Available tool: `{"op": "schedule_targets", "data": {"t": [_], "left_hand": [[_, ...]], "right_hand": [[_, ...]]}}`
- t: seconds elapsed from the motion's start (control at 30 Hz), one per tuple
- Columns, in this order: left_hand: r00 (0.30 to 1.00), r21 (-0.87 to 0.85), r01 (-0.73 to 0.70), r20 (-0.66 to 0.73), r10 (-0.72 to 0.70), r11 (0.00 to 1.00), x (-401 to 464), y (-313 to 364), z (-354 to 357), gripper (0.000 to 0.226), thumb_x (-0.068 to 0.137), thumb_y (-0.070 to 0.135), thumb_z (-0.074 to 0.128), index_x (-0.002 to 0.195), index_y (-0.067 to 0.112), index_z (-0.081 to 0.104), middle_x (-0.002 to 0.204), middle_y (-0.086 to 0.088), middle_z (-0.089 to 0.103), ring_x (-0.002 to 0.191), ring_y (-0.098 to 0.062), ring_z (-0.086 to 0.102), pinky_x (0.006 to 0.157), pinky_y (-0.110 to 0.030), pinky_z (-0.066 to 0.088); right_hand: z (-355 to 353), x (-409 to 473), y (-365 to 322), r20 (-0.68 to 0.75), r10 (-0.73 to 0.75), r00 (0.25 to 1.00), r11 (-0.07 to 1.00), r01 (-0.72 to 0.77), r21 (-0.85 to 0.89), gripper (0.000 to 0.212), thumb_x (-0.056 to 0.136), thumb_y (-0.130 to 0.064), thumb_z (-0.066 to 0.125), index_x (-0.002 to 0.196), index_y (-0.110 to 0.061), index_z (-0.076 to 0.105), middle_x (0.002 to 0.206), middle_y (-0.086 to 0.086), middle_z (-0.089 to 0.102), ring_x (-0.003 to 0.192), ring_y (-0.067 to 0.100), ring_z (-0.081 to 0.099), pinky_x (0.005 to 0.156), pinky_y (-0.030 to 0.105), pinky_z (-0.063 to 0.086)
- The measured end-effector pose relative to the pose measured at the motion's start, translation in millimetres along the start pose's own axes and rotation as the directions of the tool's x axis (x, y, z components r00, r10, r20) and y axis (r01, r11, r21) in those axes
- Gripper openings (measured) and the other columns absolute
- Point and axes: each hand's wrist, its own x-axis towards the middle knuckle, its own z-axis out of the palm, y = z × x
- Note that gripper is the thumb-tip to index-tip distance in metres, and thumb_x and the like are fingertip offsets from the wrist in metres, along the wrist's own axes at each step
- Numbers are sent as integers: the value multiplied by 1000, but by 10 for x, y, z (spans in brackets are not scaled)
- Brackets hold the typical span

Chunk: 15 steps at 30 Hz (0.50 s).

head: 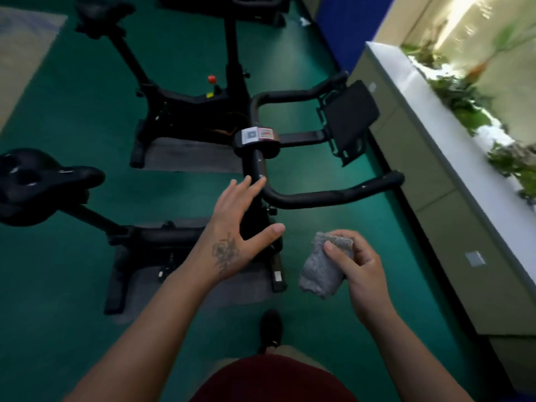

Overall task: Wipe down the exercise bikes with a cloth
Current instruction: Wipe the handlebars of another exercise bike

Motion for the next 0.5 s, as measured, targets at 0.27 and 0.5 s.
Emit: {"op": "schedule_targets", "data": {"t": [0.27, 0.5], "left_hand": [[977, 35, -158, 154, 151, 987, 441, 412, 451, 90, 89, 76, 63, 166, 46, 28, 175, 20, 20, 161, 6, -4, 133, -52, 18], [976, 82, -158, 165, 143, 984, 757, 585, 778, 92, 89, 80, 61, 166, 44, 28, 175, 21, 21, 162, 5, -3, 133, -55, 19]], "right_hand": [[-588, 114, -12, -182, -5, 983, 999, 14, 50, 16, 87, -27, 83, 97, -19, 73, 96, -1, 72, 88, 15, 67, 70, 24, 55], [-965, 598, -85, -192, -6, 981, 996, 22, 82, 22, 87, -28, 83, 102, -15, 72, 96, -1, 72, 88, 14, 68, 75, 28, 58]]}}
